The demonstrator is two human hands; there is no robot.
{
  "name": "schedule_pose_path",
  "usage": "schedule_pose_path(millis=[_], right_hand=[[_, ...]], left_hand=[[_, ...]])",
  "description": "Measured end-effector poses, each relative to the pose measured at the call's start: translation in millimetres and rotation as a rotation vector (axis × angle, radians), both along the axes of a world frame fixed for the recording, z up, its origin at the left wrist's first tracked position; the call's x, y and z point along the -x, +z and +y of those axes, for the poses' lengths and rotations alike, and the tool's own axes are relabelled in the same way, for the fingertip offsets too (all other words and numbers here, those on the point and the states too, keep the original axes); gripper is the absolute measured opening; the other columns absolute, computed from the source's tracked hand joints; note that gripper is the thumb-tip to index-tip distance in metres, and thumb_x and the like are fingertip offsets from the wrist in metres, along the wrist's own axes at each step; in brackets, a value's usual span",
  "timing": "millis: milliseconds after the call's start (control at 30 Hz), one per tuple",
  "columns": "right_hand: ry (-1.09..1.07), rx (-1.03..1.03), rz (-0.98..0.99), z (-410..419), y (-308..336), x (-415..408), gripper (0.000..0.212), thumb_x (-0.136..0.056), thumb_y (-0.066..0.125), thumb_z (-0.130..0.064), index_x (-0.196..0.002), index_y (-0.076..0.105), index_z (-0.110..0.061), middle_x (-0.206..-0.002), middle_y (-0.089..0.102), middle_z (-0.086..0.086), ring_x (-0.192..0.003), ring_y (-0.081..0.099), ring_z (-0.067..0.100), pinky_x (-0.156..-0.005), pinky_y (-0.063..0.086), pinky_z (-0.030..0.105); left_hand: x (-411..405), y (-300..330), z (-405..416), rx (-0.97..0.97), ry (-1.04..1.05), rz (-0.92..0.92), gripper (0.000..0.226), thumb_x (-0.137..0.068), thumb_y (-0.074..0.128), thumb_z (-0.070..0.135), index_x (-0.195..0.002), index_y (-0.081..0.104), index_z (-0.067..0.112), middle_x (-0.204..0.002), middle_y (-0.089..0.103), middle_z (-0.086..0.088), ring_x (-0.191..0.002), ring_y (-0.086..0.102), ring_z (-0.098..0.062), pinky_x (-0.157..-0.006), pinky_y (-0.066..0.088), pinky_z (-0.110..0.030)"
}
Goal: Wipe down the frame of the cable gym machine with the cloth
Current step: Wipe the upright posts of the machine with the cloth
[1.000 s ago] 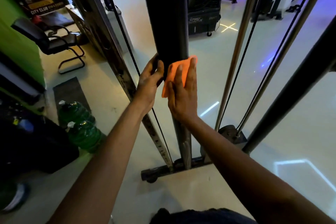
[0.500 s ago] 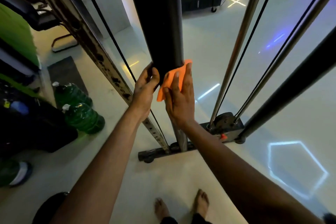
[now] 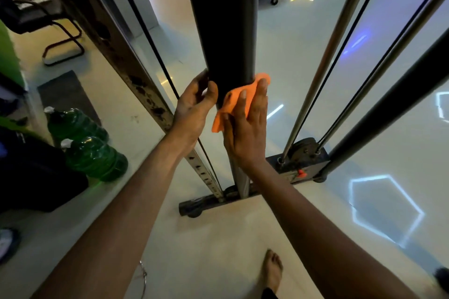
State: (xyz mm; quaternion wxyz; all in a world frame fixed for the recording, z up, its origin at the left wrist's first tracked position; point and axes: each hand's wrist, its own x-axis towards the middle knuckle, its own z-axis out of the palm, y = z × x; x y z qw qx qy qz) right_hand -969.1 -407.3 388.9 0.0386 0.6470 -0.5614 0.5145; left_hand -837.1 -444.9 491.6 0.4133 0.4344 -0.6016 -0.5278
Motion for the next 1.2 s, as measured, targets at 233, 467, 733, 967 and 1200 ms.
schedule_pose_path(millis=[233, 467, 733, 967, 1200], right_hand=[[0.027, -0.210, 0.166, 44, -122, 6, 0.114, -0.107, 0.071, -0.018, -0.169, -0.022, -0.041, -0.178, -0.029, 0.011, -0.166, -0.006, 0.046, -0.120, 0.035, 0.075], [-0.009, 0.067, -0.004, -1, -49, 2, 0.098, -0.113, 0.059, -0.026, -0.168, -0.021, -0.042, -0.176, -0.031, 0.002, -0.168, -0.006, 0.043, -0.130, 0.022, 0.068], [0.051, -0.102, 0.064, 36, -179, 15, 0.097, -0.109, 0.063, -0.019, -0.173, -0.009, -0.032, -0.180, -0.025, 0.009, -0.168, -0.007, 0.040, -0.123, 0.032, 0.072], [0.056, 0.156, 0.037, 8, -172, 14, 0.084, -0.113, 0.059, -0.033, -0.174, 0.002, -0.033, -0.181, -0.022, 0.001, -0.169, -0.002, 0.036, -0.119, 0.045, 0.066], [0.103, 0.142, 0.078, 13, -257, 21, 0.078, -0.114, 0.047, -0.044, -0.174, -0.003, -0.039, -0.178, -0.028, -0.008, -0.169, -0.007, 0.035, -0.116, 0.046, 0.070]], left_hand=[[-5, -42, -7, 0.131, -0.020, 0.010, 0.051, -0.110, 0.061, 0.035, -0.158, 0.050, 0.024, -0.154, 0.060, 0.006, -0.144, 0.056, -0.012, -0.118, 0.050, -0.048], [-3, -60, 3, 0.113, -0.043, -0.006, 0.047, -0.112, 0.051, 0.039, -0.158, 0.049, 0.029, -0.151, 0.063, 0.009, -0.135, 0.062, -0.005, -0.110, 0.056, -0.036], [9, -130, 22, 0.083, -0.029, 0.059, 0.043, -0.116, 0.043, 0.036, -0.157, 0.050, 0.025, -0.149, 0.065, 0.004, -0.136, 0.062, -0.012, -0.118, 0.048, -0.042], [10, -152, 13, 0.160, -0.045, 0.182, 0.035, -0.114, 0.047, 0.037, -0.146, 0.062, 0.035, -0.133, 0.074, 0.010, -0.128, 0.064, -0.022, -0.104, 0.051, -0.039], [12, -197, 8, 0.388, -0.073, 0.032, 0.048, -0.112, 0.053, 0.036, -0.158, 0.043, 0.045, -0.146, 0.062, 0.010, -0.135, 0.058, -0.015, -0.112, 0.048, -0.044]])
